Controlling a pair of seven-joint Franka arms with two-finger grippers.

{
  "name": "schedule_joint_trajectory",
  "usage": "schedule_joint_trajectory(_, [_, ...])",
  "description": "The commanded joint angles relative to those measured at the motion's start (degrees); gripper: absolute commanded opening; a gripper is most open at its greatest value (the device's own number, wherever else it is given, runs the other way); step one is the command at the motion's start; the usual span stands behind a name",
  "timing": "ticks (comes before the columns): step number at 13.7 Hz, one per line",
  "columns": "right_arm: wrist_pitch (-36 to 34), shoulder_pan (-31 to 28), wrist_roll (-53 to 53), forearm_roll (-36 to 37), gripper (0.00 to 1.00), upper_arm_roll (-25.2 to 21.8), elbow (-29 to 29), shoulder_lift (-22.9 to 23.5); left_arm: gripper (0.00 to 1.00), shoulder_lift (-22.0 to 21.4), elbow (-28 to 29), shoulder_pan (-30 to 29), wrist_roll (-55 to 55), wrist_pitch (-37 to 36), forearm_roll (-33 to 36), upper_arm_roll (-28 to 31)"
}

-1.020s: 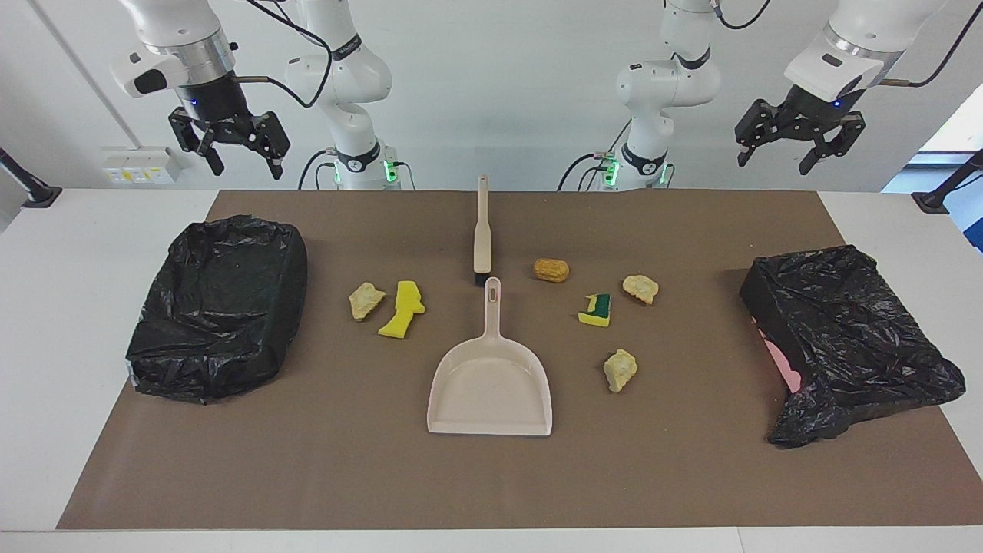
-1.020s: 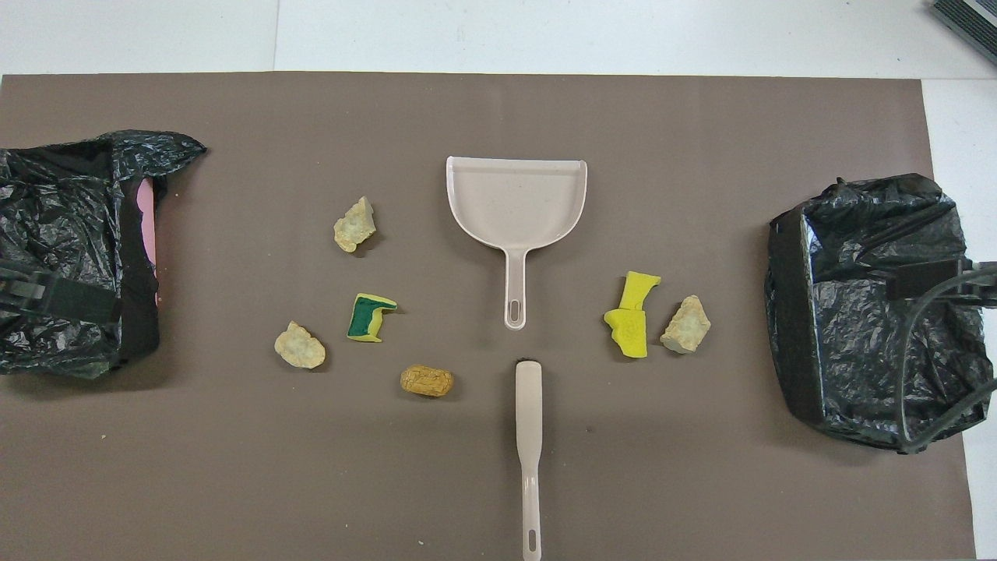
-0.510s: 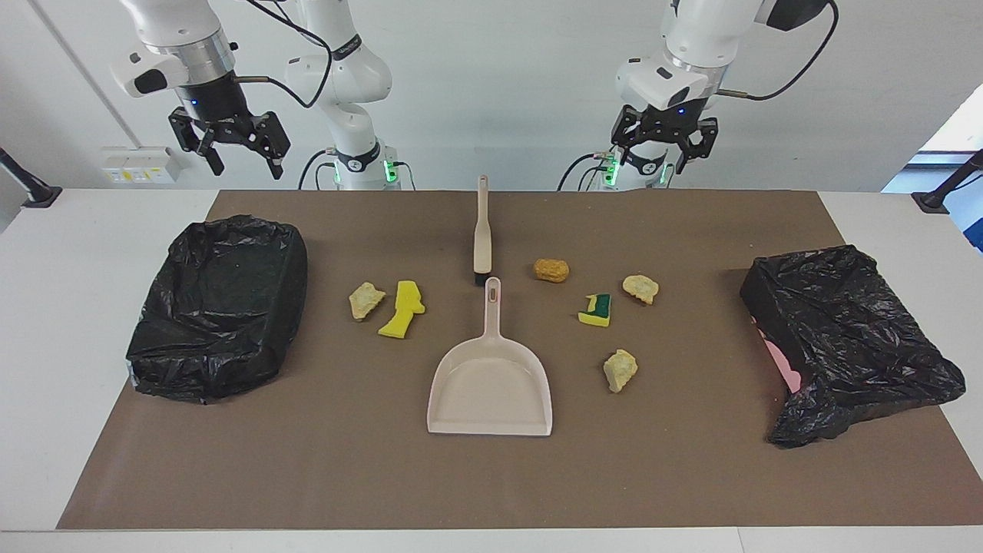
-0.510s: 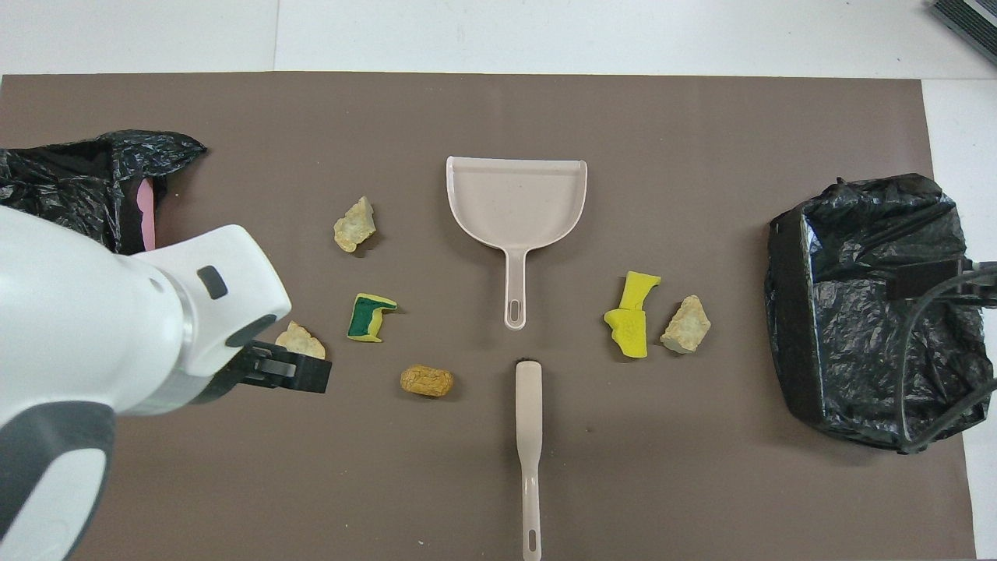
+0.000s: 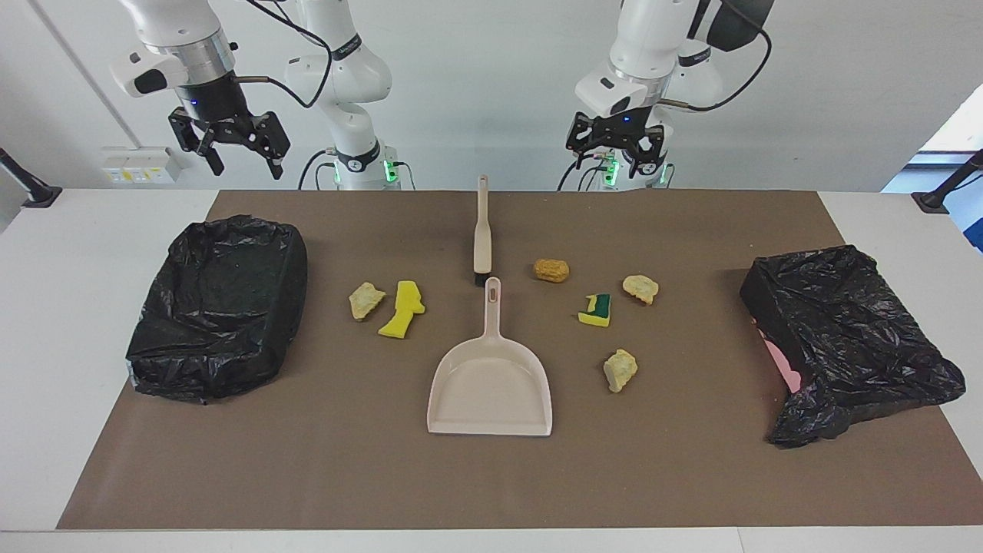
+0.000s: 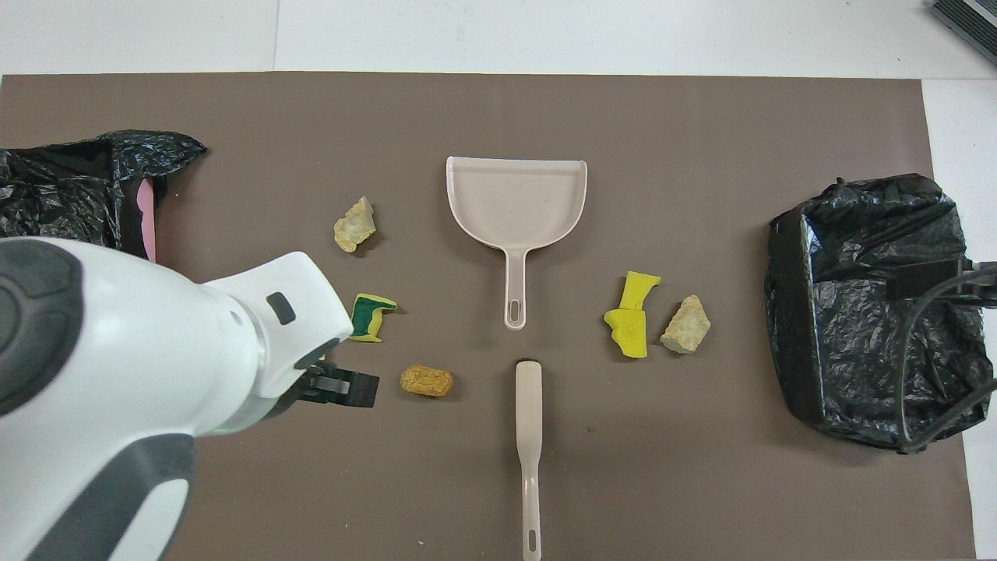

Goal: Sweep and dump trash in bin

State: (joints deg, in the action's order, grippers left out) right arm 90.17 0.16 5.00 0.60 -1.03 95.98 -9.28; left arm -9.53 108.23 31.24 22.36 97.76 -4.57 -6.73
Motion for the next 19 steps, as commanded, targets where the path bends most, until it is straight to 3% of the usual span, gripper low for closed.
schedule_joint_trajectory(1, [-0.3, -0.7, -1.2, -0.1, 1.00, 0.2, -0.1, 0.1, 1.00, -1.9, 5.2, 4.3, 4.0, 4.2, -0.8, 0.9])
schedule_joint_trajectory(6, [-0.3, -0.7, -1.2, -0.1, 1.00, 0.2, -0.1, 0.1, 1.00, -0.9, 11.2, 11.3, 11.1, 11.7, -0.8, 0.9])
schedule_joint_trajectory(9, [-0.3, -0.7, -1.2, -0.1, 1.00, 0.2, -0.1, 0.1, 1.00, 3.5, 13.0, 17.8, 15.8, 15.0, -0.8, 1.0])
schedule_joint_trajectory(13, [-0.3, -0.7, -1.2, -0.1, 1.00, 0.2, -0.1, 0.1, 1.00, 4.6, 19.2, 23.9, 20.6, 23.3, -0.8, 0.9])
schedule_joint_trajectory(19, [-0.3, -0.7, -1.2, -0.1, 1.00, 0.2, -0.1, 0.1, 1.00, 12.6, 19.6, 29.1, 27.0, 29.9, -0.8, 0.9])
